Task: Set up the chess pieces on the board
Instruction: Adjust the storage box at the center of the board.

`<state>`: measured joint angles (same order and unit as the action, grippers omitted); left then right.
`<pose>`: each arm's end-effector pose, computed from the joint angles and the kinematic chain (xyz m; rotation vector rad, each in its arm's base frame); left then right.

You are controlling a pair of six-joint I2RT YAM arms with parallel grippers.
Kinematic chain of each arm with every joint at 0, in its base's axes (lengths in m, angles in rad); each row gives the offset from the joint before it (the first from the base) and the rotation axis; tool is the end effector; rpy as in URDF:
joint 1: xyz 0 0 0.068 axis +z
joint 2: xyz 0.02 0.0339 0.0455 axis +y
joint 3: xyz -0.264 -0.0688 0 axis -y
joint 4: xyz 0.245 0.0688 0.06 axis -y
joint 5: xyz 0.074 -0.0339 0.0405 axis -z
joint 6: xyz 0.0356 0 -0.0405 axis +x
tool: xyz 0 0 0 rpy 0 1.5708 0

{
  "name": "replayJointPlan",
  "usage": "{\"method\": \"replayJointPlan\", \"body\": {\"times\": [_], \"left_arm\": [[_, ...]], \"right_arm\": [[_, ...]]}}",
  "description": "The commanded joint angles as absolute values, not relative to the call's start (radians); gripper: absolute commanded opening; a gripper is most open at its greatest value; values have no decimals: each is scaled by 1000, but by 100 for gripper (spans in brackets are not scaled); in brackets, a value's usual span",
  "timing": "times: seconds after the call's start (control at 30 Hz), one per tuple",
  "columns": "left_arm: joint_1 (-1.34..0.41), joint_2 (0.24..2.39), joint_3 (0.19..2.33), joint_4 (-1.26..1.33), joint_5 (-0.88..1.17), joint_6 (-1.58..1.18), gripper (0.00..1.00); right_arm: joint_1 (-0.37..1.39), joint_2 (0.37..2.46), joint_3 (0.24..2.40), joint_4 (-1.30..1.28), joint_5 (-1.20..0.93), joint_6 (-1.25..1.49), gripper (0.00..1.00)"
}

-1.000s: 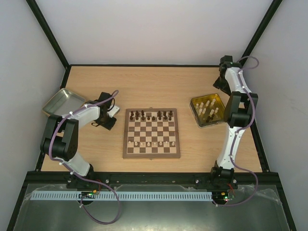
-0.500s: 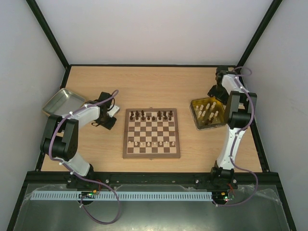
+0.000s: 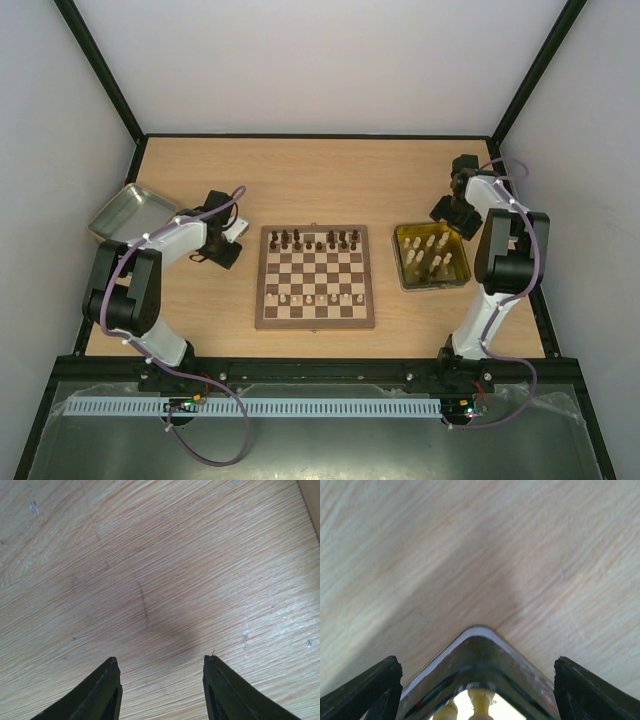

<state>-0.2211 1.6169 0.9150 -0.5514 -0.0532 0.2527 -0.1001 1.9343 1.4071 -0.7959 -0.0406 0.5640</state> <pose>0.2855 -0.0622 0.1608 0.6510 2.7478 0.0823 0.3809 -0.0368 0.1826 0.9405 2.7502 0.1406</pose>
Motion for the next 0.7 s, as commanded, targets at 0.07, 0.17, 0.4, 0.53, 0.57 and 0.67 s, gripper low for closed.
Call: {"method": "replayJointPlan", "body": {"times": [0.07, 0.17, 0.4, 0.53, 0.57, 0.67], "left_arm": [[-218, 1593, 913, -569, -40, 243, 47], [-218, 1600, 921, -572, -38, 243, 47], [-218, 1606, 931, -576, -35, 242, 47], [-218, 1606, 929, -574, -35, 241, 47], [-218, 1606, 929, -574, -34, 241, 47], [-218, 1606, 931, -574, -34, 240, 47]], "right_arm": [[-51, 1843, 1276, -773, -98, 574, 78], [-20, 1798, 1220, -764, -110, 595, 78], [-4, 1692, 1104, -752, -163, 699, 78], [-3, 1626, 1047, -761, -177, 774, 79], [-2, 1605, 1033, -761, -179, 797, 79], [-3, 1550, 989, -756, -211, 857, 81]]}}
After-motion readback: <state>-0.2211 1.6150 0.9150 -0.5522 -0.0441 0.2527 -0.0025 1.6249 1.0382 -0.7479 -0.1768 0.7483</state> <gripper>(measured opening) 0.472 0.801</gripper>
